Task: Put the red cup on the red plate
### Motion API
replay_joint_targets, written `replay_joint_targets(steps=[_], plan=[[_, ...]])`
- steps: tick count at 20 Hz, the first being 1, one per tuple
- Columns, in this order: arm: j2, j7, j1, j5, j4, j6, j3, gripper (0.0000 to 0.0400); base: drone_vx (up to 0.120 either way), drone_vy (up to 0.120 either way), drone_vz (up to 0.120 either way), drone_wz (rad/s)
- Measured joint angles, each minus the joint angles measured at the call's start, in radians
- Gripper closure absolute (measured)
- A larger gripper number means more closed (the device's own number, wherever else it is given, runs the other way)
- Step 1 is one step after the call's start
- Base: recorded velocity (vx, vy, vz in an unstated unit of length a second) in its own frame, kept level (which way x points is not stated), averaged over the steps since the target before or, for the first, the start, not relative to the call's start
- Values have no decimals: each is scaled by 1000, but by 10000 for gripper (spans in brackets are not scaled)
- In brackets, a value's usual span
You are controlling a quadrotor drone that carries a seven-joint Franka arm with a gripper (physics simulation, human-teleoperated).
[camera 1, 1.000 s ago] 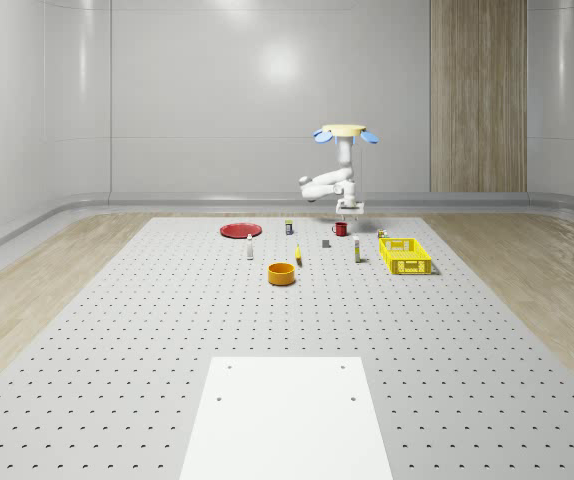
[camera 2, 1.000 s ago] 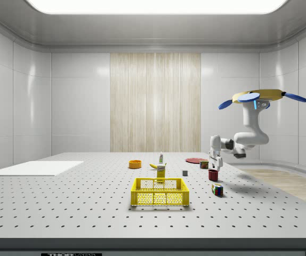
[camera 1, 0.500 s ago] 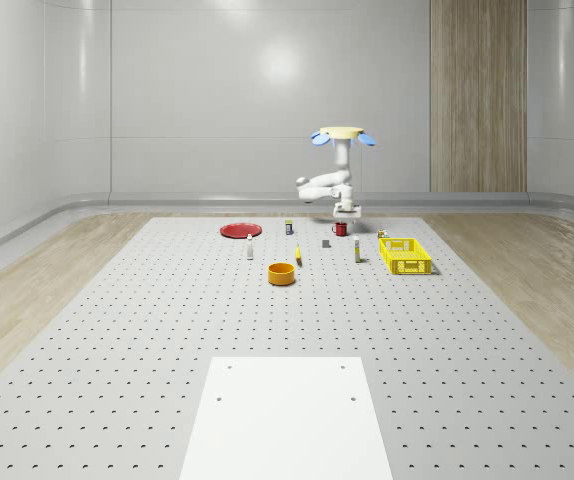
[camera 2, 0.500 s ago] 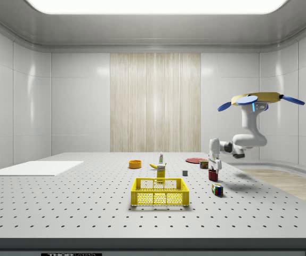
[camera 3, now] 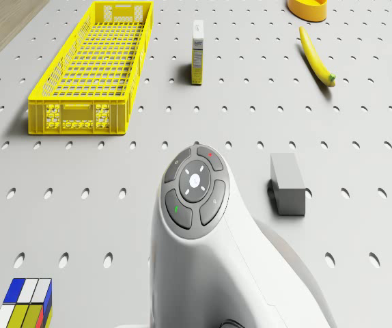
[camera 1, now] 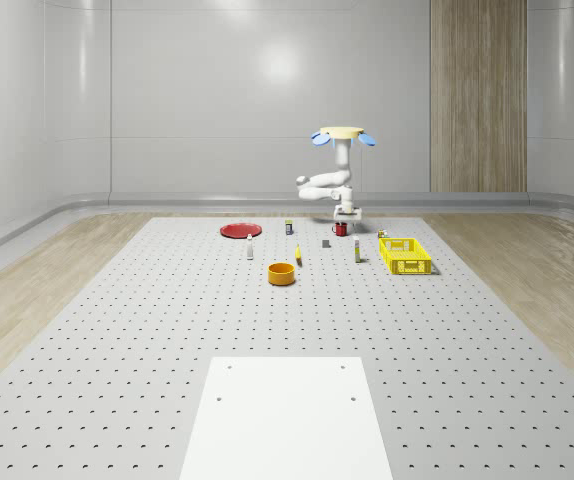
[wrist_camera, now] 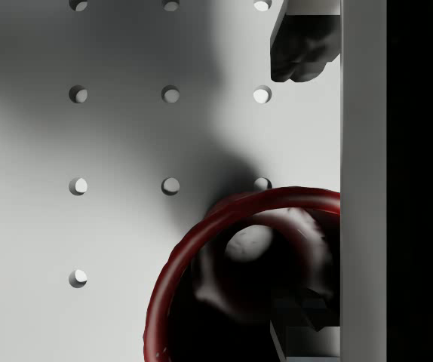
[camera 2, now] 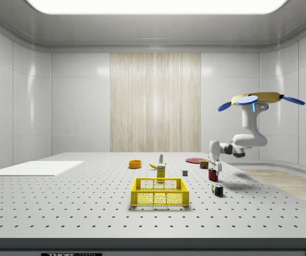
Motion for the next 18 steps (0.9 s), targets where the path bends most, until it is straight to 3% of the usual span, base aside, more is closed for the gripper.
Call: replay_joint_targets(steps=[18], plan=[[-42,-1,-19,-12,26,57,-22,0,0,0,0,0]])
